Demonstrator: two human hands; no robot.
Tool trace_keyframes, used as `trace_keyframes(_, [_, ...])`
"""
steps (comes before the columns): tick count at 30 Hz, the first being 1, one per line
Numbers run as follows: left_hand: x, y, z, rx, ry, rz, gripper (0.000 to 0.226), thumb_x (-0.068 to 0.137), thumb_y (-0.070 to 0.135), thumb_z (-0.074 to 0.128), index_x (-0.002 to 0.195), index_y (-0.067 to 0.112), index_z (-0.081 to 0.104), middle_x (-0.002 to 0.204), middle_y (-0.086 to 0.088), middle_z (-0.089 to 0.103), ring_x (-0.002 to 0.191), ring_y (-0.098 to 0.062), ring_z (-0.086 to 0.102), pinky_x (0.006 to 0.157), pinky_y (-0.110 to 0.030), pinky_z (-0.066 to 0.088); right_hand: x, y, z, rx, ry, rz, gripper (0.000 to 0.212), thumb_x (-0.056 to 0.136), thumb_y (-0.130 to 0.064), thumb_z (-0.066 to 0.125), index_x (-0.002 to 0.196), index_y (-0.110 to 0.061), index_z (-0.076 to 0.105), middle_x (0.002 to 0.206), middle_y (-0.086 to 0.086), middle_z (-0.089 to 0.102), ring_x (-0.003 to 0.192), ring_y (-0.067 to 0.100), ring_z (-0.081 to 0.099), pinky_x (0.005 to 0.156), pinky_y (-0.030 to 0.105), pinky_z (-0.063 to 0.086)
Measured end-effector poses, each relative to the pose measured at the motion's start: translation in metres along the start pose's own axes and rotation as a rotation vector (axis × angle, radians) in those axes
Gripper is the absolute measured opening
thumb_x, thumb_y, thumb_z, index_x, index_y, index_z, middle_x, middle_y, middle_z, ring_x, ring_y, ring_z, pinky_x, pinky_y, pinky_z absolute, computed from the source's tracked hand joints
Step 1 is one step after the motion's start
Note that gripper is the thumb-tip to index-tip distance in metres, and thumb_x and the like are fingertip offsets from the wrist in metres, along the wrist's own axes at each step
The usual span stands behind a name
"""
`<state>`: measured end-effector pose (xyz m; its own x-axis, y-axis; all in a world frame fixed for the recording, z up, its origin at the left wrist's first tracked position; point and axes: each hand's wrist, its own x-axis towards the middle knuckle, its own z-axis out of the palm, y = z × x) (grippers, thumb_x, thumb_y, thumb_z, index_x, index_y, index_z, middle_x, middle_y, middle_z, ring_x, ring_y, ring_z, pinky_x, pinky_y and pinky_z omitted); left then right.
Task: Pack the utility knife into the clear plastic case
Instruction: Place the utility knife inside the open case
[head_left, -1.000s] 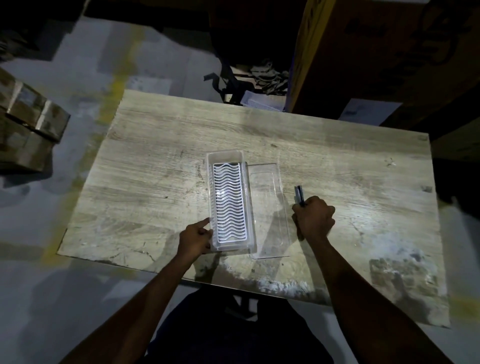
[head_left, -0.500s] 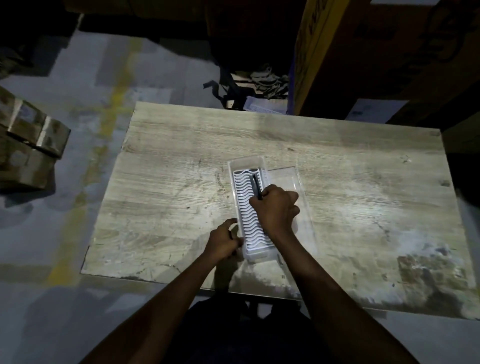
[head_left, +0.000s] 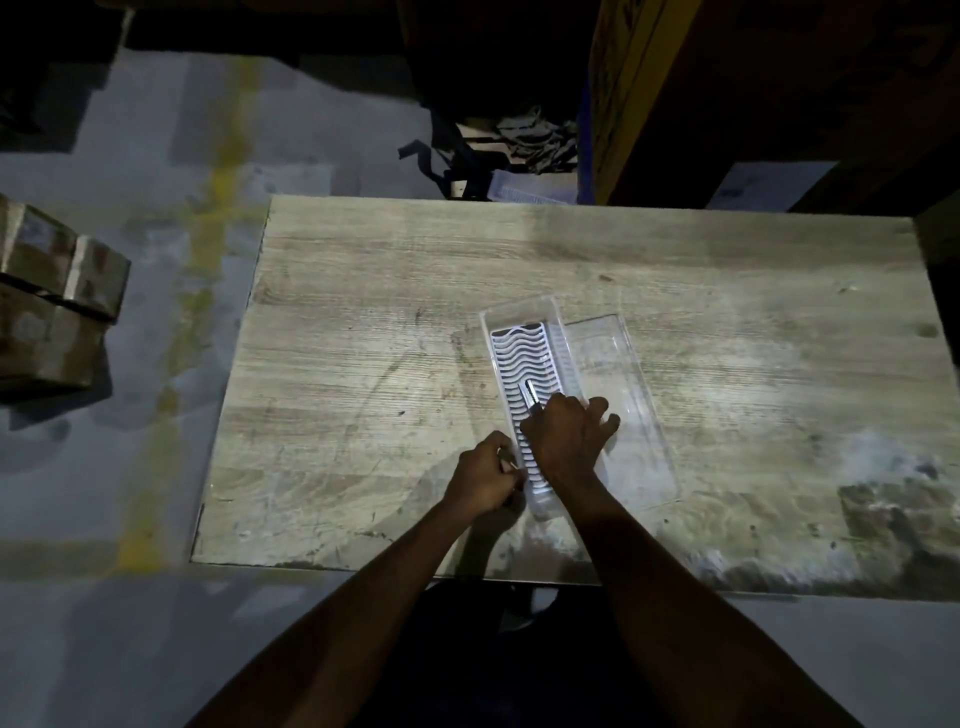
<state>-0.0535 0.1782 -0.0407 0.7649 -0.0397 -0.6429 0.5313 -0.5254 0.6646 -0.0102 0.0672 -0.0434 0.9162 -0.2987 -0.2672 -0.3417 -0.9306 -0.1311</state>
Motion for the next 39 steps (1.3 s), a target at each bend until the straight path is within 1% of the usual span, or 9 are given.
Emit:
trace_keyframes(10, [0.001,-0.003,0.002,-0.01,0.005,-0.002,0.028,0.073,0.019,0.072,0.074,0.034,0.048,0.08,-0.011,0.071,0.079,-0.033,0.07,0.073,-0.041,0.057,-0.001,0.004,0.009,-0.085,0.041,-0.03,0.029,0.059,-0.039,0.072,0.07,-0.013,0.063,0.07,0.008,0.064,0.093,0.033,0.051,0.084,0.045,0.025])
trace_keyframes(14, [-0.001,-0.001,0.002,-0.002,-0.003,0.011,0.027,0.074,0.017,0.071,0.076,0.031,0.048,0.074,-0.005,0.066,0.073,-0.031,0.067,0.072,-0.041,0.057,0.001,0.006,0.012,-0.102,0.031,-0.042,0.032,0.06,-0.04,0.072,0.073,-0.012,0.063,0.074,0.009,0.065,0.094,0.035,0.051,0.086,0.046,0.026])
trace_keyframes(17, [-0.001,-0.003,0.004,-0.003,0.018,-0.004,0.026,0.071,0.021,0.07,0.072,0.035,0.048,0.077,-0.011,0.07,0.071,-0.032,0.067,0.071,-0.043,0.057,0.001,0.006,0.01,-0.109,-0.021,-0.055,0.043,0.069,-0.05,0.068,0.084,-0.01,0.065,0.086,0.01,0.066,0.098,0.037,0.05,0.089,0.049,0.031])
trace_keyframes(21, [-0.001,-0.005,0.006,0.017,0.029,-0.004,0.022,0.072,0.024,0.07,0.08,0.031,0.05,0.078,-0.011,0.07,0.076,-0.032,0.068,0.072,-0.041,0.057,-0.001,0.014,-0.006,0.066,0.082,-0.131,0.042,0.081,-0.05,0.056,0.096,-0.012,0.066,0.096,0.009,0.068,0.105,0.036,0.052,0.092,0.051,0.036])
trace_keyframes(25, [-0.007,0.001,0.005,0.013,0.031,-0.01,0.018,0.079,0.015,0.065,0.085,0.025,0.051,0.07,-0.008,0.063,0.06,-0.026,0.059,0.061,-0.035,0.052,0.005,0.059,-0.032,0.35,0.182,-0.139,0.03,0.086,-0.039,0.053,0.104,-0.016,0.062,0.097,0.008,0.067,0.098,0.034,0.057,0.082,0.045,0.045])
trace_keyframes(29, [-0.015,0.003,0.006,-0.071,0.055,-0.03,0.024,0.084,0.007,0.065,0.084,0.026,0.05,0.068,-0.011,0.059,0.049,-0.024,0.054,0.043,-0.027,0.043,0.021,0.133,-0.035,0.313,0.027,0.005,0.023,0.086,-0.031,0.057,0.1,-0.013,0.058,0.104,0.016,0.061,0.097,0.039,0.06,0.078,0.043,0.052])
trace_keyframes(32, [-0.02,0.006,0.009,-0.118,0.073,-0.048,0.022,0.085,0.005,0.064,0.089,0.023,0.052,0.07,-0.014,0.057,0.05,-0.024,0.051,0.041,-0.026,0.04,0.023,0.174,-0.028,0.192,-0.182,0.09,0.028,0.083,-0.032,0.057,0.099,-0.008,0.052,0.105,0.019,0.058,0.099,0.04,0.059,0.08,0.046,0.053])
trace_keyframes(36, [-0.023,0.007,0.017,-0.194,0.12,-0.093,0.032,0.087,0.004,0.06,0.113,0.022,0.054,0.077,-0.018,0.059,0.053,-0.026,0.056,0.044,-0.027,0.044,0.022,0.194,-0.014,0.098,-0.329,0.056,0.035,0.08,-0.029,0.059,0.102,-0.003,0.046,0.105,0.022,0.057,0.099,0.042,0.058,0.08,0.046,0.052])
trace_keyframes(39, [-0.029,0.012,0.021,-0.224,0.144,-0.102,0.047,0.09,0.004,0.057,0.133,0.021,0.049,0.072,-0.012,0.058,0.041,-0.01,0.06,0.035,-0.016,0.041,0.022,0.193,-0.014,0.024,-0.283,0.008,0.023,0.087,-0.017,0.052,0.105,-0.003,0.05,0.109,0.019,0.056,0.103,0.04,0.056,0.08,0.045,0.051])
